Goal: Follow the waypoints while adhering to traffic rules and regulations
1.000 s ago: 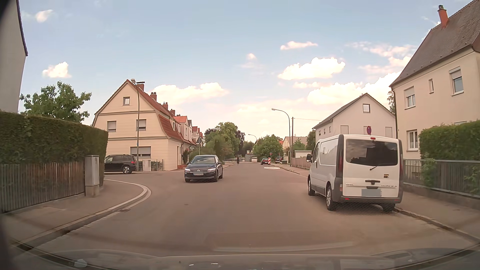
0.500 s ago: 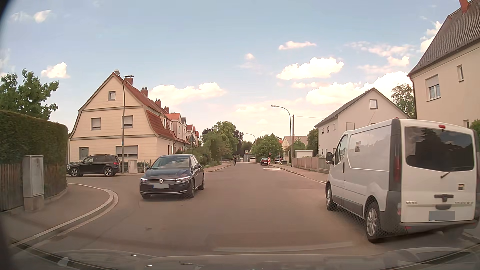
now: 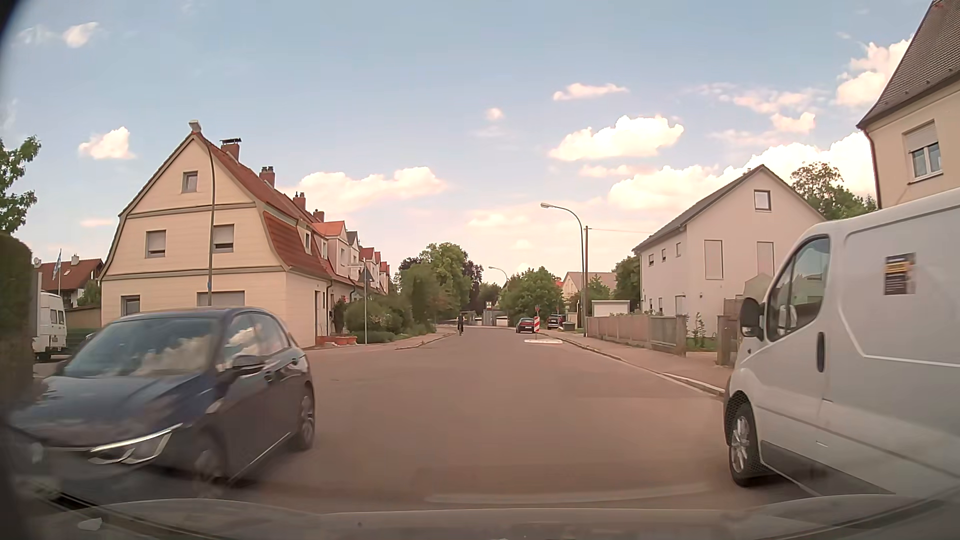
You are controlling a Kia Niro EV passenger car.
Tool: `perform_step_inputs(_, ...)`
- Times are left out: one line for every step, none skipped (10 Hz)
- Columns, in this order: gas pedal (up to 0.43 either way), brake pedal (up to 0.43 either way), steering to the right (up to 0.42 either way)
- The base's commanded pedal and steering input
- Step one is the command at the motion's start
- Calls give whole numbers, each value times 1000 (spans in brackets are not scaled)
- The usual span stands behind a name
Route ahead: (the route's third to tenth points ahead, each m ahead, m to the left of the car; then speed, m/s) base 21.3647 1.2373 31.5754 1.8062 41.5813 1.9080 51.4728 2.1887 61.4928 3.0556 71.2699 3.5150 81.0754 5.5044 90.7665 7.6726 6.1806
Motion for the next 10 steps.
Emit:
perform_step_inputs(0, 18, 13)
perform_step_inputs(0, 18, 14)
perform_step_inputs(0, 18, 20)
perform_step_inputs(0, 18, 27)
perform_step_inputs(0, 18, 33)
perform_step_inputs(0, 18, 38)
perform_step_inputs(0, 18, 43)
perform_step_inputs(0, 18, 44)
perform_step_inputs(0, 18, 40)
perform_step_inputs(0, 30, 34)
